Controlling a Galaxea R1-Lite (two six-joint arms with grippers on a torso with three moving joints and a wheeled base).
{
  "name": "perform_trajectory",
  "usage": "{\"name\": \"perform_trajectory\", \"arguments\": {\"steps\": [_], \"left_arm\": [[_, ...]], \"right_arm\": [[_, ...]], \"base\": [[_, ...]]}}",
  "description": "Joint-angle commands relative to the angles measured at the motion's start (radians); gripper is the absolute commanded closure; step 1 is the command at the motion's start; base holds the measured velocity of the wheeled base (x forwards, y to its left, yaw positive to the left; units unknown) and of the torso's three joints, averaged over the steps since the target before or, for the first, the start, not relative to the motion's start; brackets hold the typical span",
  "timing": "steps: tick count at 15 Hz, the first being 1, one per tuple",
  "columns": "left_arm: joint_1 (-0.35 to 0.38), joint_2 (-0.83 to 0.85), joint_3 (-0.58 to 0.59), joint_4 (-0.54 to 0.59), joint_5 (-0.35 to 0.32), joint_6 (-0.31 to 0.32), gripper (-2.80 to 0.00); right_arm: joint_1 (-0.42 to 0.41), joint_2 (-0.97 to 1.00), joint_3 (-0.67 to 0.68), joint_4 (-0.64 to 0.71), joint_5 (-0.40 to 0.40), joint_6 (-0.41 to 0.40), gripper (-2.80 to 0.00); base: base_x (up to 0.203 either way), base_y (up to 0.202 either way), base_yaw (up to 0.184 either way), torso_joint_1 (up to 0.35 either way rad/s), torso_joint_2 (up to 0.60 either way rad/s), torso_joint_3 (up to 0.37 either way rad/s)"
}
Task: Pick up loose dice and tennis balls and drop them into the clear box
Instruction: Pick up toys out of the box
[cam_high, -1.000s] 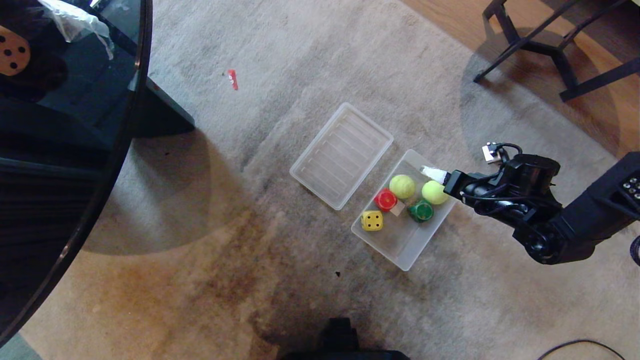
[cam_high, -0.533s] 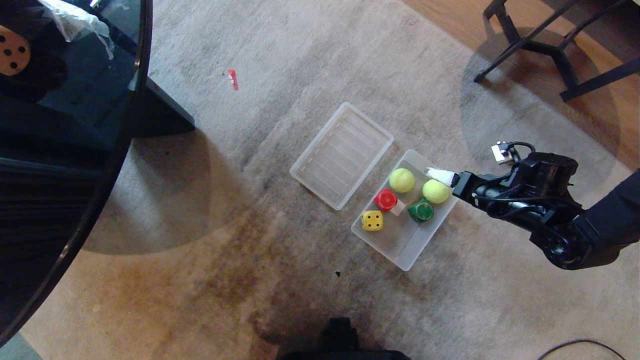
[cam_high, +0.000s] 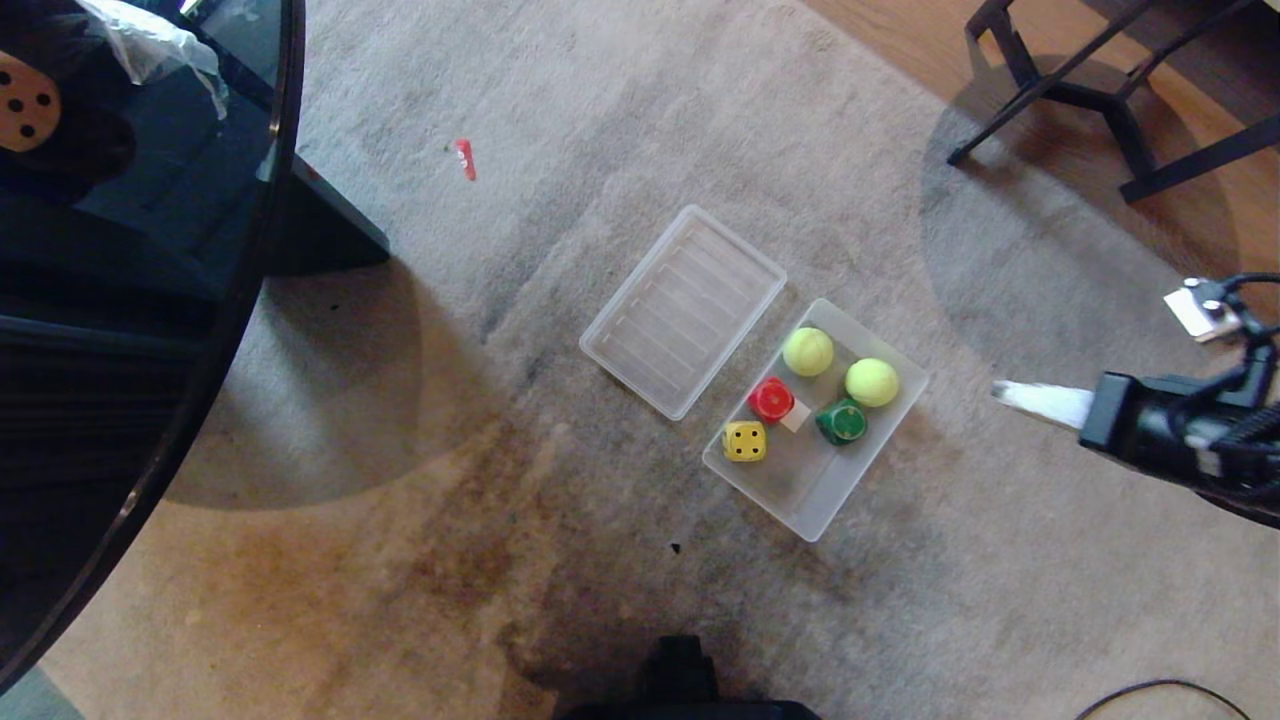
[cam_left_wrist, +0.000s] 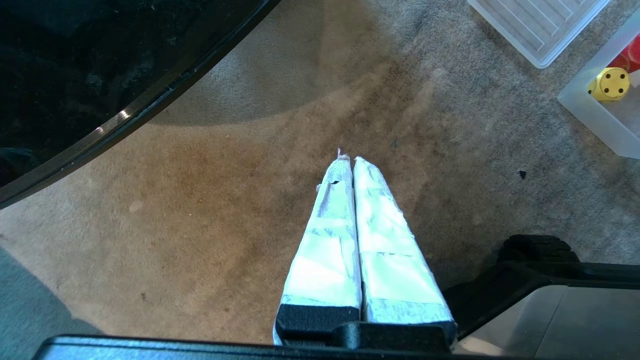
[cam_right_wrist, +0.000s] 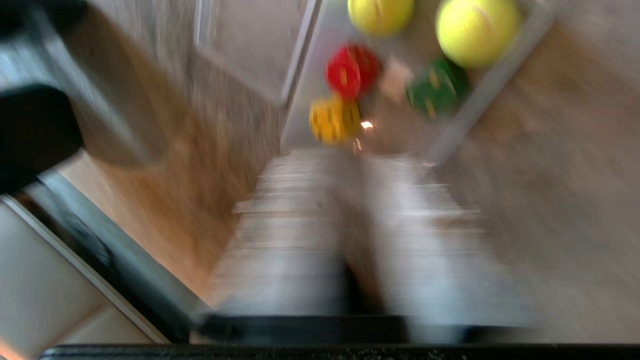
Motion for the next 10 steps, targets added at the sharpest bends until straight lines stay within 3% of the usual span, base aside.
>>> {"name": "perform_trajectory", "arguments": {"steps": [1, 4, 8, 9, 10], "left_arm": [[0.0, 0.0, 0.0, 0.001, 0.0, 0.0, 0.0], [0.0, 0.0, 0.0, 0.0, 0.0, 0.0, 0.0], [0.0, 0.0, 0.0, 0.0, 0.0, 0.0, 0.0], [0.0, 0.0, 0.0, 0.001, 0.0, 0.0, 0.0], [0.0, 0.0, 0.0, 0.0, 0.0, 0.0, 0.0]], "right_arm": [[-0.018, -0.353, 0.079, 0.192, -0.004, -0.042, 0.0], [-0.037, -0.657, 0.153, 0.513, -0.034, -0.149, 0.0], [-0.044, -1.0, 0.2, 0.796, -0.117, -0.219, 0.0], [-0.044, -1.066, 0.212, 0.853, -0.143, -0.235, 0.0], [-0.044, -1.115, 0.242, 0.899, -0.22, -0.271, 0.0]], "base": [[0.0, 0.0, 0.0, 0.0, 0.0, 0.0], [0.0, 0.0, 0.0, 0.0, 0.0, 0.0], [0.0, 0.0, 0.0, 0.0, 0.0, 0.0], [0.0, 0.0, 0.0, 0.0, 0.0, 0.0], [0.0, 0.0, 0.0, 0.0, 0.0, 0.0]]}}
